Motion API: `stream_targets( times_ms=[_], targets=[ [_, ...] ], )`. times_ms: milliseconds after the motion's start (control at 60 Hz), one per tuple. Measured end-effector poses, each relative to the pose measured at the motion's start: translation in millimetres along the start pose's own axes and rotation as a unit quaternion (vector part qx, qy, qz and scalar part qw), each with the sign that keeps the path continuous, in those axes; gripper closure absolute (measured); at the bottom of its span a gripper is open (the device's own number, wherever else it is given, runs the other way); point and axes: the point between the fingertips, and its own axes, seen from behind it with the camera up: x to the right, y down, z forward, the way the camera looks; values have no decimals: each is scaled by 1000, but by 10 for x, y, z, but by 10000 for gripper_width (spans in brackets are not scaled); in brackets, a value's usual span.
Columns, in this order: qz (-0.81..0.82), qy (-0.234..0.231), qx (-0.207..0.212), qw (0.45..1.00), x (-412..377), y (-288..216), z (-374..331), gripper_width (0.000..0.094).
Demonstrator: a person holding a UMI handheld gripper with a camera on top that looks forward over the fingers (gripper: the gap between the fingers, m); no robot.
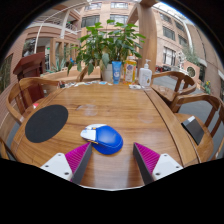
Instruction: Arrange mouse
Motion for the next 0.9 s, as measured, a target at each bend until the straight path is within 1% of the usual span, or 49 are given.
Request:
stream_targets(
  times_ms=[33,67,150,167,183,283,350,383,433,483,683,700,717,817,867,883,900],
  targets=[
    [-1,4,1,1000,-131,22,-27,82],
    [-4,2,2,1000,-44,-112,148,82],
    [-7,7,1,1000,-12,-222,311,81],
    [-6,12,-1,1000,-176,-220,259,81],
    [-7,7,0,1000,-62,-280,375,82],
    [-7,9,-1,1000,-78,-406,554,87],
    [-9,10,-1,1000,-123,-453,625,133],
    [-9,8,0,1000,-138,-471,653,172],
    [-6,2,-2,1000,-183,-490,693,267],
    [4,-7,-4,1000,-258,-505,734,392],
    [5,12,-7,1000,-217,-515,747,539],
    [8,20,-9,1000,-270,-519,756,544],
    [11,17,-9,1000,-221,-529,744,557],
    [21,35,-13,999,-179,-565,689,558],
    [30,55,3,998,-157,-765,629,558],
    [31,50,14,998,-100,-838,580,558],
    [31,57,23,998,-90,-932,517,557]
  ],
)
